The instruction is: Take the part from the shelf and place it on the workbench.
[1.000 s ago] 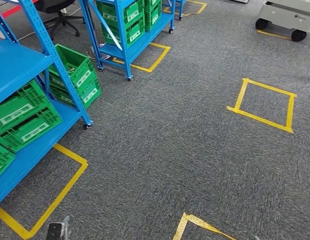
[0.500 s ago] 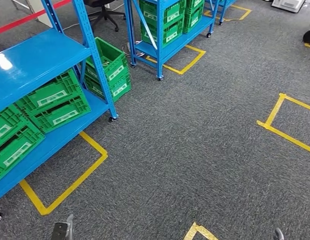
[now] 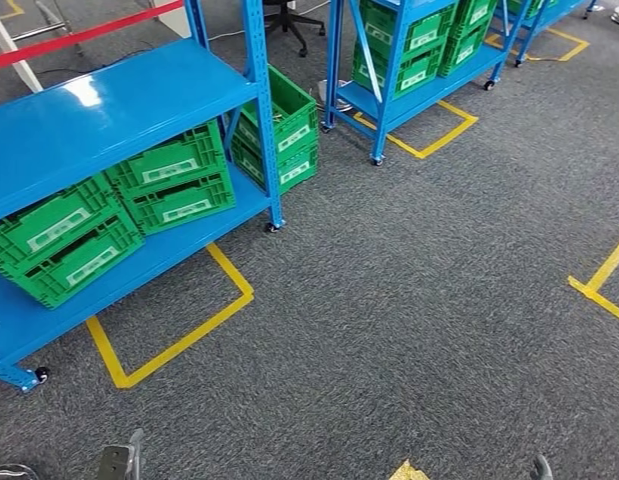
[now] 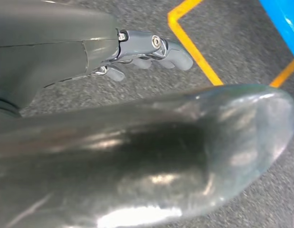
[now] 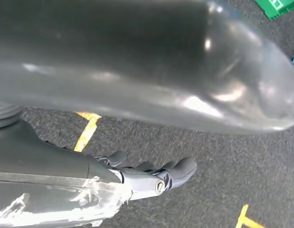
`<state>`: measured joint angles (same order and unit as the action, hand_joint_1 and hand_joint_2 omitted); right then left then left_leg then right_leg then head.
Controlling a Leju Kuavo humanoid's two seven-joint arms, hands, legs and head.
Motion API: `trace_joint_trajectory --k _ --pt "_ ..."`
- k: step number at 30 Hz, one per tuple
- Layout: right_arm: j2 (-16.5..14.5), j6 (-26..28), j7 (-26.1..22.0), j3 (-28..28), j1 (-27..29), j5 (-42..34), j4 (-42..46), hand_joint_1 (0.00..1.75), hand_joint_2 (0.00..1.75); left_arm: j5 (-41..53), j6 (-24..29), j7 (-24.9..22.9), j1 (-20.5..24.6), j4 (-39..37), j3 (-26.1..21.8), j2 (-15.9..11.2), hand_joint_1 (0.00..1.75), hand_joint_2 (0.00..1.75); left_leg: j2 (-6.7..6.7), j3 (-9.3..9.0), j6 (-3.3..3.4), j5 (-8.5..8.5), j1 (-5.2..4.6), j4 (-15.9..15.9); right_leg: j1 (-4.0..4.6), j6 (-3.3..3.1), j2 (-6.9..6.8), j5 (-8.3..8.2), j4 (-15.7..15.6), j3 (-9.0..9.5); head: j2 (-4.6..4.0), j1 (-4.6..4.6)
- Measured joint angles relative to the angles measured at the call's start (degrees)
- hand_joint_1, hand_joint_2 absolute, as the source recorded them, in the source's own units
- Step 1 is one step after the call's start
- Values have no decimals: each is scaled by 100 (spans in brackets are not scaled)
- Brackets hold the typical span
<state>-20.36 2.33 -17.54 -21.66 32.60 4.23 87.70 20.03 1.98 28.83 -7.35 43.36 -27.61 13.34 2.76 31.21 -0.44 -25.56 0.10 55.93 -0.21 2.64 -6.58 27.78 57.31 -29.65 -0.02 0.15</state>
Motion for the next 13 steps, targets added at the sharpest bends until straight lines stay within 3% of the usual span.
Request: trace_joint_trajectory --k 2,4,6,7,8,10,11,13 --pt "-1 16 13 -34 -60 -31 -54 0 0 -1 -3 3 0 -1 -27 11 0 0 -130 1 74 32 26 -11 -24 60 255 205 294 -118 0 24" --pt "-1 65 109 -91 -97 -62 -150 0 0 -1 4 28 30 -11 -38 25 0 0 -270 14 114 46 37 -12 -37 83 560 588 1061 -475 0 49" --pt "0 189 359 -135 -93 -109 -244 0 0 -1 21 66 42 -32 -49 32 0 0 -440 15 123 47 33 -9 -35 81 642 769 1684 -804 0 53" --pt "0 268 501 -144 -83 -129 -275 0 0 -1 28 75 38 -41 -55 32 0 0 -526 7 122 46 32 -8 -36 74 655 687 1687 -836 0 54" --pt "-1 338 612 -147 -71 -140 -299 0 0 0 32 74 34 -45 -60 34 0 0 -614 -4 118 42 35 -6 -41 65 682 498 1449 -756 0 54" --pt "-1 424 734 -146 -57 -144 -341 0 0 1 32 60 41 -46 -66 39 0 0 -777 -17 83 28 35 6 -77 57 905 83 633 -416 0 56" --pt "-1 442 762 -146 -55 -144 -363 0 0 2 32 54 50 -46 -68 40 0 0 -850 -10 54 22 31 18 -97 50 1024 -31 312 -280 0 55" --pt "-1 462 788 -145 -57 -144 -396 0 0 2 32 49 60 -46 -71 40 0 0 -941 18 2 19 22 32 -113 31 1153 -44 81 -171 0 54"
